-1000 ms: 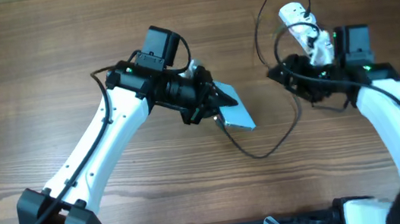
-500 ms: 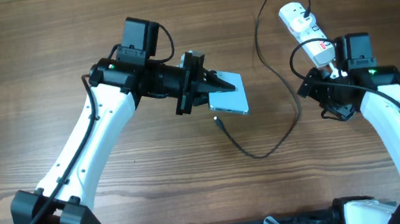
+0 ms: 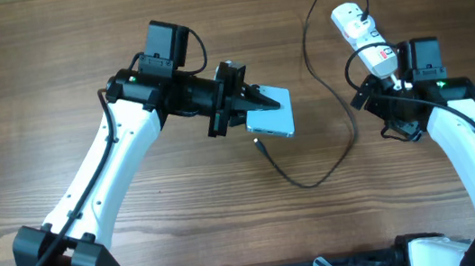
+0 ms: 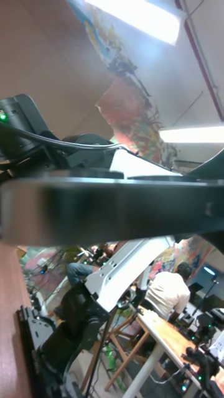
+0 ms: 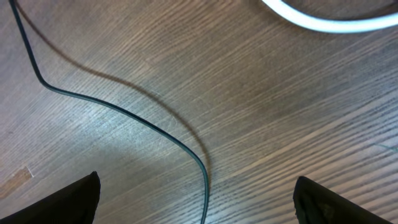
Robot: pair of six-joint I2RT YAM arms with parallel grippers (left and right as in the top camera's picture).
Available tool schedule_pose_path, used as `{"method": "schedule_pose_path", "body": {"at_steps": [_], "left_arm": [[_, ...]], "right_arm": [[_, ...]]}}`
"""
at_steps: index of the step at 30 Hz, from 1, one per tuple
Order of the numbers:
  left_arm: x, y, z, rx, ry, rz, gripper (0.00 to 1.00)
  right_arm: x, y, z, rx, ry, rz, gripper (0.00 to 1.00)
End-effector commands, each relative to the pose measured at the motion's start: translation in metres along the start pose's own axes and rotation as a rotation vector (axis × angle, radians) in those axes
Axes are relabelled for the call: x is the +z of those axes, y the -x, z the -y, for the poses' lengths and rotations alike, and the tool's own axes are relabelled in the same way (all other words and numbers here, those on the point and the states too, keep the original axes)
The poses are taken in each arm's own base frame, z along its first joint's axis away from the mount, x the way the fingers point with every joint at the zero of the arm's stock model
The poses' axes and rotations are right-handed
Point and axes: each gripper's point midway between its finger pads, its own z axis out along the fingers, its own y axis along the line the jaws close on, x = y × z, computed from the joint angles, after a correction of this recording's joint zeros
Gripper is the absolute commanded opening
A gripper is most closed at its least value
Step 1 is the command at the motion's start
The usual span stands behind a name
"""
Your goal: Plug charger to phone and switch on socket
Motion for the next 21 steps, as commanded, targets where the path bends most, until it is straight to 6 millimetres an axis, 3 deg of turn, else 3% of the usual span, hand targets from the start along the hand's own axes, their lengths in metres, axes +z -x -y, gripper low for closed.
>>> {"method": "schedule_pose_path", "body": {"at_steps": [1, 8, 19, 21], "left_arm": [[-0.003, -0.020, 0.011, 0.044, -0.025, -0.051, 0.04], [-0.002, -0.018, 0.010, 0.043, -0.020, -0.036, 0.04], [0.004, 0.031, -0.013, -0.033, 0.106, 0.263, 0.04], [0.008, 0.032, -0.015, -0.030, 0.121, 0.272, 0.04]], "right_arm": [[0.001, 0.007, 0.000, 0.009, -0.010, 0.024, 1.00], [0.001, 0.009, -0.001, 0.008, -0.006, 0.030, 1.00], [0.001, 0.009, -0.001, 0.009, -0.006, 0.030, 1.00], [0.001, 0.009, -0.001, 0.009, -0.006, 0.030, 0.99]]}}
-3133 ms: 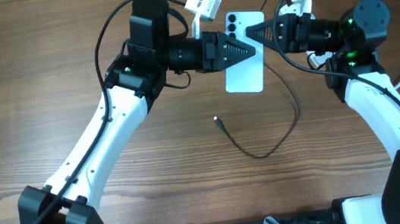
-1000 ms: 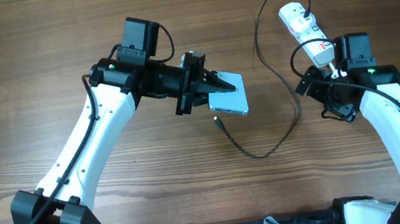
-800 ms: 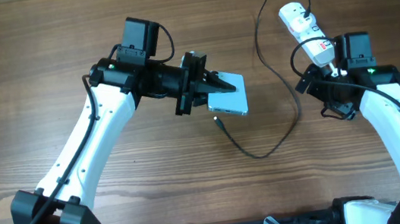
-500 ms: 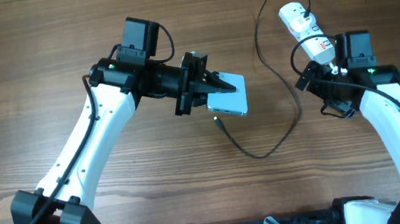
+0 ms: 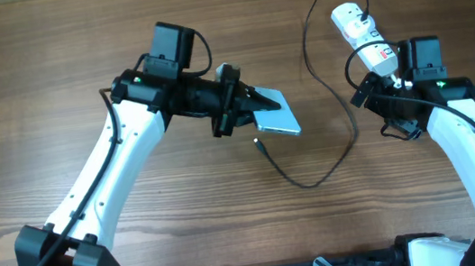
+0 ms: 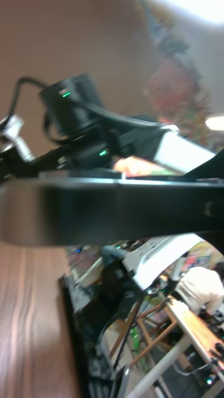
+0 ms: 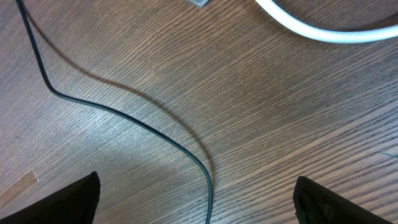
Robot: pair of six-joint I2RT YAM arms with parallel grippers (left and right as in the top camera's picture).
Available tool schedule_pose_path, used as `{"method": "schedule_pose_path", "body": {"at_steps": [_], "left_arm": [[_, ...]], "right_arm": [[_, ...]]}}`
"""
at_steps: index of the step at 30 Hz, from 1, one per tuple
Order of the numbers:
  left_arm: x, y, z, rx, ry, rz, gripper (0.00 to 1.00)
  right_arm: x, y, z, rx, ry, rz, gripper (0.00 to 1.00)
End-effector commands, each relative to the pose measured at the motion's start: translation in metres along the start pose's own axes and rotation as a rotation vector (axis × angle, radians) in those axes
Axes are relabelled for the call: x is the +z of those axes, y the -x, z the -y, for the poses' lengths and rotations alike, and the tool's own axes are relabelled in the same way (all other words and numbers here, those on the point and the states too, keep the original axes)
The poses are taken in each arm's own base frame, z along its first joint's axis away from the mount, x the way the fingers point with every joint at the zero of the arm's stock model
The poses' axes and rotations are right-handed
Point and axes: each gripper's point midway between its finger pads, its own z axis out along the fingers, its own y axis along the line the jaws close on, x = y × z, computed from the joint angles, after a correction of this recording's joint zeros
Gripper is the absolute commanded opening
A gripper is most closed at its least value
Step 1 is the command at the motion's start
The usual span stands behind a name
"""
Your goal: Plug charger to phone and switch on socket
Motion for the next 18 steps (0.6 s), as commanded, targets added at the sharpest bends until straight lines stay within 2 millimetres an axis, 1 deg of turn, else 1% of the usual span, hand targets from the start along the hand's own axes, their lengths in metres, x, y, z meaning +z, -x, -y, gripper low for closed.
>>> {"method": "schedule_pose_path", "body": {"at_steps": [1, 4, 7, 18], "left_arm": [[0.004, -0.002, 0.001, 0.014, 0.031, 0.075, 0.04], [0.008, -0.001, -0.001, 0.014, 0.043, 0.078, 0.04], [0.009, 0.011, -0.012, -0.037, 0.079, 0.118, 0.04], [0.023, 0.042, -0.032, -0.137, 0.131, 0.112, 0.04]], "right_arm": [[0.001, 0.004, 0.002, 0.009, -0.016, 0.013, 1.00], [0.001, 0.004, 0.002, 0.009, -0.017, 0.013, 1.00], [0.001, 0.004, 0.002, 0.009, -0.017, 0.013, 1.00], [0.001, 0.004, 0.002, 0.009, -0.017, 0.013, 1.00]]}}
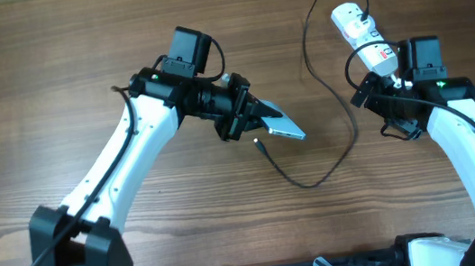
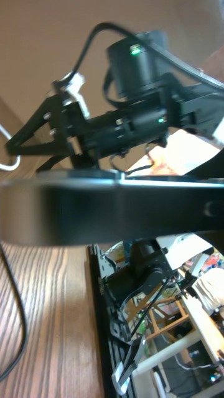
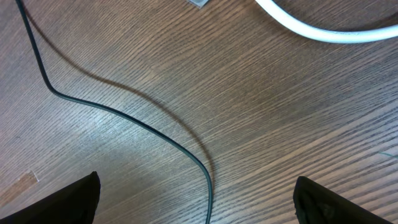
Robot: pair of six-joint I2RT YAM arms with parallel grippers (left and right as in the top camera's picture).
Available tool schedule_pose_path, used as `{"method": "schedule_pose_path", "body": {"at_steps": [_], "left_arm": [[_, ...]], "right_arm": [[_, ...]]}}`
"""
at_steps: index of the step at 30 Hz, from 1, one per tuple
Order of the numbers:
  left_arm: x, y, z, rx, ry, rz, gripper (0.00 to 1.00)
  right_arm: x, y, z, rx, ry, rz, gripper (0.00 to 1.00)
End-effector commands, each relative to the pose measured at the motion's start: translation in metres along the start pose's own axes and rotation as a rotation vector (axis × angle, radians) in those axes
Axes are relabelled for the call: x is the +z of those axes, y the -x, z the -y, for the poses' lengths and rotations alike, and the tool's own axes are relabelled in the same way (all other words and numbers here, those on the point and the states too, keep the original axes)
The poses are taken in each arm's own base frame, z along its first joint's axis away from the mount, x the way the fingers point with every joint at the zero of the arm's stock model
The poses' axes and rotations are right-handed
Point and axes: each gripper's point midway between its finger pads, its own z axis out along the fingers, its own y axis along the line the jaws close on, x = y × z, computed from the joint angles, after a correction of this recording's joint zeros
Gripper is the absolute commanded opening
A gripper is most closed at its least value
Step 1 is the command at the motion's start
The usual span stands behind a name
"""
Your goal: Plug charger to phone and switch on socket
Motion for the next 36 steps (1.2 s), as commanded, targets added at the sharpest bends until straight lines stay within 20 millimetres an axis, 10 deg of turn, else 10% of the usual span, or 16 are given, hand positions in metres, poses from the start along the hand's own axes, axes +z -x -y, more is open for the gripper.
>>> {"method": "schedule_pose_path", "body": {"at_steps": [1, 24, 36], "left_arm": [[0.007, 0.009, -0.001, -0.027, 0.014, -0.014, 0.04], [0.024, 0.034, -0.020, -0.014, 0.062, -0.031, 0.04], [-0.008, -0.017, 0.013, -0.049, -0.143, -0.403, 0.04]], "right_arm": [[0.001, 0.004, 0.002, 0.009, -0.016, 0.013, 1.00], [0.001, 0.004, 0.002, 0.009, -0.017, 0.013, 1.00], [0.001, 0.004, 0.002, 0.009, -0.017, 0.013, 1.00]]}}
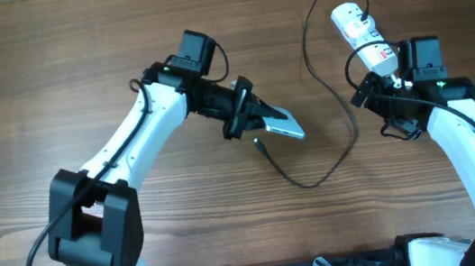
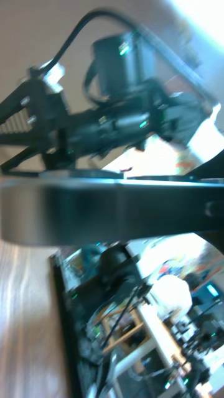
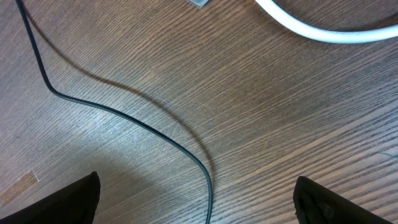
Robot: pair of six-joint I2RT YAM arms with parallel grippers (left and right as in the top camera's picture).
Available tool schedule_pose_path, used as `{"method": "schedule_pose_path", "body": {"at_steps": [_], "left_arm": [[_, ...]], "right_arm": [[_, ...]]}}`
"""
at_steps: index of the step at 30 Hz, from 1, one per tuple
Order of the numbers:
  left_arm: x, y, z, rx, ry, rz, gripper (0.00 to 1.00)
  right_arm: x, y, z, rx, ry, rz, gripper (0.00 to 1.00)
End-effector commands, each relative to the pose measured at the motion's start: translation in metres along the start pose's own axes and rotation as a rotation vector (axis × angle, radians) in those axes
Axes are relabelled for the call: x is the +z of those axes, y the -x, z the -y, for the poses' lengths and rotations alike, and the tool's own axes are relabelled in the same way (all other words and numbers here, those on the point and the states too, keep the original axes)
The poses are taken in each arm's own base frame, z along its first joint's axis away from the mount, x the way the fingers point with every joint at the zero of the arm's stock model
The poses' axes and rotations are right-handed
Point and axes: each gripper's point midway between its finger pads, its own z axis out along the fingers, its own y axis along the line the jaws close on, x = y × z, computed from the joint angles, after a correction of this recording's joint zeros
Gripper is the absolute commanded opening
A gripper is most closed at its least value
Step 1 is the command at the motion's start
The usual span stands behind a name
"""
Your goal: Plug charger to phone and switch on socket
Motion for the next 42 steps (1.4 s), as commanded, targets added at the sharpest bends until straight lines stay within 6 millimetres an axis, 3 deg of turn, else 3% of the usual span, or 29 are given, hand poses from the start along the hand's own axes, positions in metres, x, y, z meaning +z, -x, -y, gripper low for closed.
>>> {"method": "schedule_pose_path", "body": {"at_steps": [1, 9, 42], "left_arm": [[-0.017, -0.026, 0.017, 0.003, -0.109, -0.184, 0.04], [-0.032, -0.024, 0.022, -0.010, -0.153, -0.193, 0.04], [-0.032, -0.024, 0.022, -0.035, -0.151, -0.194, 0.04]], "right_arm": [[0.001, 0.005, 0.002, 0.009, -0.016, 0.013, 1.00], [0.001, 0.005, 0.001, 0.009, -0.015, 0.015, 1.00], [0.001, 0.005, 0.001, 0.009, -0.014, 0.016, 1.00]]}}
